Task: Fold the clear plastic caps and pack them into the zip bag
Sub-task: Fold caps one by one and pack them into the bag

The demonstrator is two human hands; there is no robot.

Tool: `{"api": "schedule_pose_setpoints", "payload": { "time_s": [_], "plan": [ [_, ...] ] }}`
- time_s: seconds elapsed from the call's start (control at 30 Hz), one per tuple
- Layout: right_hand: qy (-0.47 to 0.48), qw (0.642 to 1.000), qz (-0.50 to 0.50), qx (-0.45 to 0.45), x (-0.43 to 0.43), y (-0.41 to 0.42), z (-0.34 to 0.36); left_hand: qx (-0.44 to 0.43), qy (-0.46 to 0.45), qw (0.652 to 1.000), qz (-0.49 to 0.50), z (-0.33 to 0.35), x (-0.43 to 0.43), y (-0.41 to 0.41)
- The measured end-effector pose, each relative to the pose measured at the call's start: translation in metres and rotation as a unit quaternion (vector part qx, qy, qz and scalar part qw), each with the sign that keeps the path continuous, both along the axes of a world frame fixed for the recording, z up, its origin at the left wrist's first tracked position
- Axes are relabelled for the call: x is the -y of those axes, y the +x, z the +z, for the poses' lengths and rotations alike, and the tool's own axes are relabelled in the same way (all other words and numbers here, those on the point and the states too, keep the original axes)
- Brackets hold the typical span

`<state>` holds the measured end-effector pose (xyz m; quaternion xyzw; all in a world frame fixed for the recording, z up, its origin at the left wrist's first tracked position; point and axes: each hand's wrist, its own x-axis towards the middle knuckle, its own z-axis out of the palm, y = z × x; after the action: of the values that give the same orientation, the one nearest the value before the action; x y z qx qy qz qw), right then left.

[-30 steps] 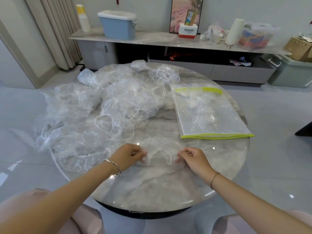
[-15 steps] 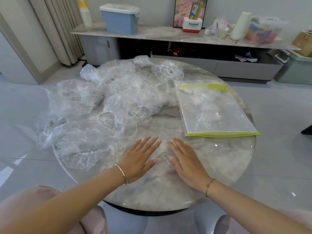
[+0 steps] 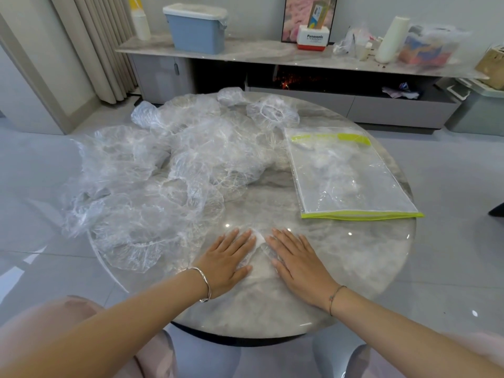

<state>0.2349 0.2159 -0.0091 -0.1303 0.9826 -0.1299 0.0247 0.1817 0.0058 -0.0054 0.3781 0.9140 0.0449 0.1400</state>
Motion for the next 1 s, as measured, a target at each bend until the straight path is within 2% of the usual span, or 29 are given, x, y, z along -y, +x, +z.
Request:
{"api": "schedule_pose_setpoints", "payload": {
  "time_s": [0.1, 0.17, 0.33, 0.43, 0.5, 0.57, 0.67, 0.73, 0.9, 0.97, 1.0],
  "plan": [
    [-0.026, 0.994, 0.034, -0.105, 0.008, 0.004, 0.008, 0.03, 0.02, 0.998, 0.041, 0.011, -0.003, -0.001],
    [-0.021, 0.987, 0.085, -0.134, 0.01, 0.007, 0.009, 0.04, 0.056, 0.994, 0.084, 0.023, -0.004, -0.004],
    [-0.035, 0.987, 0.129, -0.091, 0.004, 0.015, 0.006, 0.191, 0.163, 0.953, 0.171, 0.037, 0.0, -0.009],
    [-0.033, 0.987, 0.117, -0.105, -0.001, 0.015, 0.002, 0.157, 0.159, 0.961, 0.165, 0.032, 0.004, -0.013],
    [-0.038, 0.985, 0.113, -0.123, -0.004, 0.014, 0.004, 0.118, 0.191, 0.963, 0.153, 0.031, 0.004, -0.014],
    [-0.041, 0.983, 0.121, -0.131, -0.005, 0.016, 0.007, 0.046, 0.216, 0.97, 0.098, 0.029, 0.002, -0.012],
    [-0.017, 0.981, 0.157, -0.112, 0.001, 0.019, 0.007, -0.02, 0.17, 0.985, -0.031, 0.016, 0.003, -0.014],
    [-0.002, 0.981, 0.165, -0.1, 0.004, 0.019, 0.004, 0.004, 0.124, 0.99, -0.065, 0.007, 0.004, -0.014],
    [-0.016, 0.978, 0.149, -0.143, 0.006, 0.014, -0.002, 0.033, 0.088, 0.994, -0.055, 0.002, 0.002, -0.01],
    [-0.062, 0.982, 0.118, -0.137, 0.005, 0.011, 0.002, 0.068, 0.092, 0.993, -0.035, 0.012, 0.0, -0.009],
    [-0.114, 0.984, 0.076, -0.114, 0.004, 0.01, 0.006, 0.099, 0.11, 0.989, -0.015, 0.018, -0.001, -0.01]
  ]
}}
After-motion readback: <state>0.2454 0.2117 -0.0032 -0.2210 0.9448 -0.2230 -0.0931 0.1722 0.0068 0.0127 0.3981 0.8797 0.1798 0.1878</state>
